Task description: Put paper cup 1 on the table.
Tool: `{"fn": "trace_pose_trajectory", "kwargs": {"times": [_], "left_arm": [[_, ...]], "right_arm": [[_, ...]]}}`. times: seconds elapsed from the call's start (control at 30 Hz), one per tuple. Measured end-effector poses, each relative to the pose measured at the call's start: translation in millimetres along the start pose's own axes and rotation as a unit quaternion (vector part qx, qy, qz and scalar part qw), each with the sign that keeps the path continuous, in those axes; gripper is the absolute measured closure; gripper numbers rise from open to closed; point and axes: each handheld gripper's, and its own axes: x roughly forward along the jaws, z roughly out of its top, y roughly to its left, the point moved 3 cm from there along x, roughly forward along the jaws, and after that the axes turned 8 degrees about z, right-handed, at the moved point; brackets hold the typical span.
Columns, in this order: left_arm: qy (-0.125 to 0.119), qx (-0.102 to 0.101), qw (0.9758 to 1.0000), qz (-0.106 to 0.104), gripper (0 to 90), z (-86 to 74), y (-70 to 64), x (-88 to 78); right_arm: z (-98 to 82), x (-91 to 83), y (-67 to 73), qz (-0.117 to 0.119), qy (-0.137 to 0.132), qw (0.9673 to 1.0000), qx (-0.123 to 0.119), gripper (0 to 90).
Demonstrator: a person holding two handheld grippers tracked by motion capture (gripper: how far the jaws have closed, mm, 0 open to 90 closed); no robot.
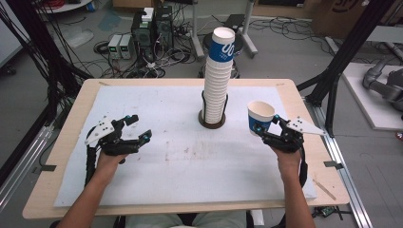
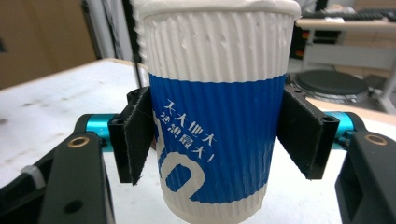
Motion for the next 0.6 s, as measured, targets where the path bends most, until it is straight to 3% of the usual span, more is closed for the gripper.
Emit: {"fn": "trace_pose_trajectory", "kwargs": {"times": [0.33,0.6], "left_arm": [[0.01,0.004,0.9999,-0.001,16.6,-3.5,-3.8,2.4],[0.011,0.003,0.9999,0.002,16.7,-4.5,-1.9,3.5]], "right_arm": [[-16.3,20.5,-29.5,-0.044,0.033,0.9983,0.019,32.2],[-29.7,30.0,-43.8,-0.064,0.06,0.9952,0.043,31.8]]}}
